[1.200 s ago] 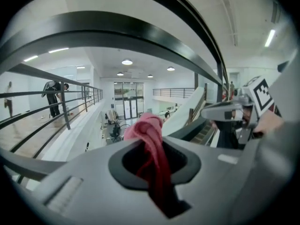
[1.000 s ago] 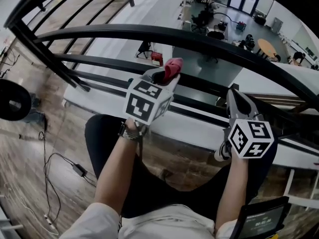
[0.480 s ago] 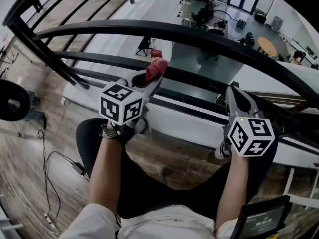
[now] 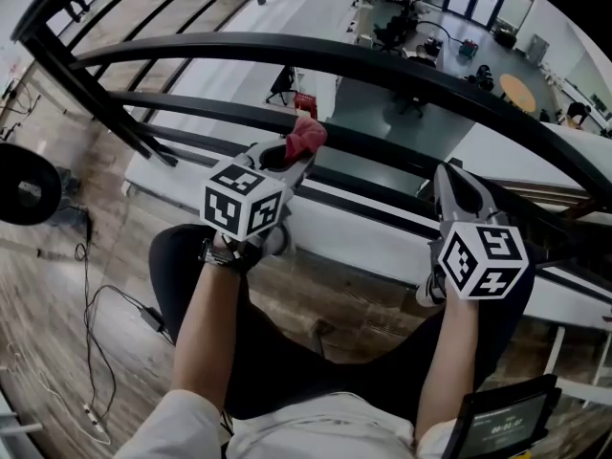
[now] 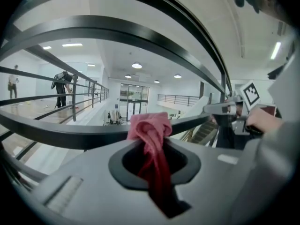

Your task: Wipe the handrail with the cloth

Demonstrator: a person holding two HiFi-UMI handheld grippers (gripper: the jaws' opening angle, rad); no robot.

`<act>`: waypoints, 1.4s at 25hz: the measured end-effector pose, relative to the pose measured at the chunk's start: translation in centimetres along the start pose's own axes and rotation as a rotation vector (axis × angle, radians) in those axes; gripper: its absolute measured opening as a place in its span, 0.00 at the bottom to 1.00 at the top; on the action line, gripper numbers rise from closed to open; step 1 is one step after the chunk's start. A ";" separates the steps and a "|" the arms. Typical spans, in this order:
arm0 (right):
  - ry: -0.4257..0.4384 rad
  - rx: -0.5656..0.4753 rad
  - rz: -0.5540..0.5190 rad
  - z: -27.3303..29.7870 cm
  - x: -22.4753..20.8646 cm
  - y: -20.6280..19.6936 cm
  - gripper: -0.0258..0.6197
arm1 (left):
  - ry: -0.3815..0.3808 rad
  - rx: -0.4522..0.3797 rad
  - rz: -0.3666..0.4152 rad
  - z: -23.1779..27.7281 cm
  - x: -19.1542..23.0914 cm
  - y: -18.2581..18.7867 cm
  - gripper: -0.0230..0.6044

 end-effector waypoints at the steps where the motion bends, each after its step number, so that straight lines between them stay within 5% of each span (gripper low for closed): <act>1: 0.002 0.001 -0.002 0.1 0.1 0.0 0.04 | -0.008 -0.001 0.001 0.1 -0.1 0.0 0.14; 13: -0.014 -0.011 0.015 -0.6 -0.6 -0.1 0.04 | -0.025 0.035 0.098 1.9 -2.5 0.0 0.14; 35: -0.054 -0.008 0.039 -1.7 -2.5 -0.5 0.04 | -0.201 0.060 0.164 6.1 -9.3 1.0 0.14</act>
Point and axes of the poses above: the fingertips, and each gripper's own axes: z forward along the fingers, x to its left, y out of its top, the point moved 6 cm from there along -z, backward along the fingers
